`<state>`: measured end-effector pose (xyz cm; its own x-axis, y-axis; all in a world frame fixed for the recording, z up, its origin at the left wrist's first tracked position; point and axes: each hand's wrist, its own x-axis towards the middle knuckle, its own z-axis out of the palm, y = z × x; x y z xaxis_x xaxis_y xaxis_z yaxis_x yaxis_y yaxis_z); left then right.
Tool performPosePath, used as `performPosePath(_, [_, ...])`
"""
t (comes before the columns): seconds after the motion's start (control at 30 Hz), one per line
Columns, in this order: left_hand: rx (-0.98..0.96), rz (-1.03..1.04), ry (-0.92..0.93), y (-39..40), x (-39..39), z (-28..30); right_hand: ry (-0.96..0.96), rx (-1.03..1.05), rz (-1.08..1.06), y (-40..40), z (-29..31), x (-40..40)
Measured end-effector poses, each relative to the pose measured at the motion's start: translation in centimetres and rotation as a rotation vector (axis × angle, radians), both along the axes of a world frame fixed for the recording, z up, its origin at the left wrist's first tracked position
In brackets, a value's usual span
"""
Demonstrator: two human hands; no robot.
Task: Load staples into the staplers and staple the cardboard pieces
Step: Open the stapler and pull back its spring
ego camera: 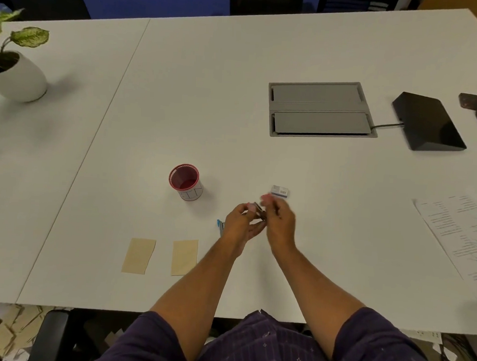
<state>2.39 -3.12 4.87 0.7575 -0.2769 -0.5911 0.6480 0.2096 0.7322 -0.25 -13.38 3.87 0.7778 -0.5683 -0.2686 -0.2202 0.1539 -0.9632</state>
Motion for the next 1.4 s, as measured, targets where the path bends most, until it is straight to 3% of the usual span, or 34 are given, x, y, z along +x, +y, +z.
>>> performPosePath(0.07, [-0.071, 0.112, 0.082, 0.5, -0.2, -0.3, -0.064, 0.136, -0.143, -0.7, 0.4, 0.8])
performPosePath(0.23, [-0.231, 0.196, 0.130, 2.0, 0.3, -0.7, -0.151, 0.318, -0.148, -2.7, 0.0, 0.3])
performPosePath(0.37, [-0.246, 0.190, 0.076, 2.9, 1.4, -1.0, -0.070, 0.628, -0.107, -4.1, -1.1, -2.0])
performPosePath(0.6, [-0.216, 0.138, 0.068, 2.9, 1.5, -1.4, 0.022, 0.747, -0.029, -5.0, -1.3, -3.0])
performPosePath(0.7, [-0.145, 0.061, 0.051, 2.3, 1.4, -1.3, 0.088, 0.688, 0.091, -5.1, -1.7, -3.3])
performPosePath(0.8, [-0.018, -0.016, 0.021, 1.8, 1.4, -0.9, 0.230, 0.432, 0.336, -5.0, -2.1, -3.6])
performPosePath(0.9, [0.188, -0.158, -0.054, 1.3, 1.3, 0.0, 0.288, 0.299, 0.435, -4.7, -2.2, -3.8])
performPosePath(1.13, [0.558, -0.651, -0.511, 1.0, 0.4, -0.6, 0.147, 0.394, 0.249, -4.6, -1.6, -2.8])
performPosePath(1.27, [0.700, -0.805, -0.743, 0.9, 0.7, -0.3, 0.195, 0.393, 0.238, -4.8, -2.0, -3.2])
performPosePath(1.4, [0.733, -0.823, -0.827, 0.5, 1.4, 0.0, 0.204, 0.503, 0.190, -5.2, -2.0, -3.5])
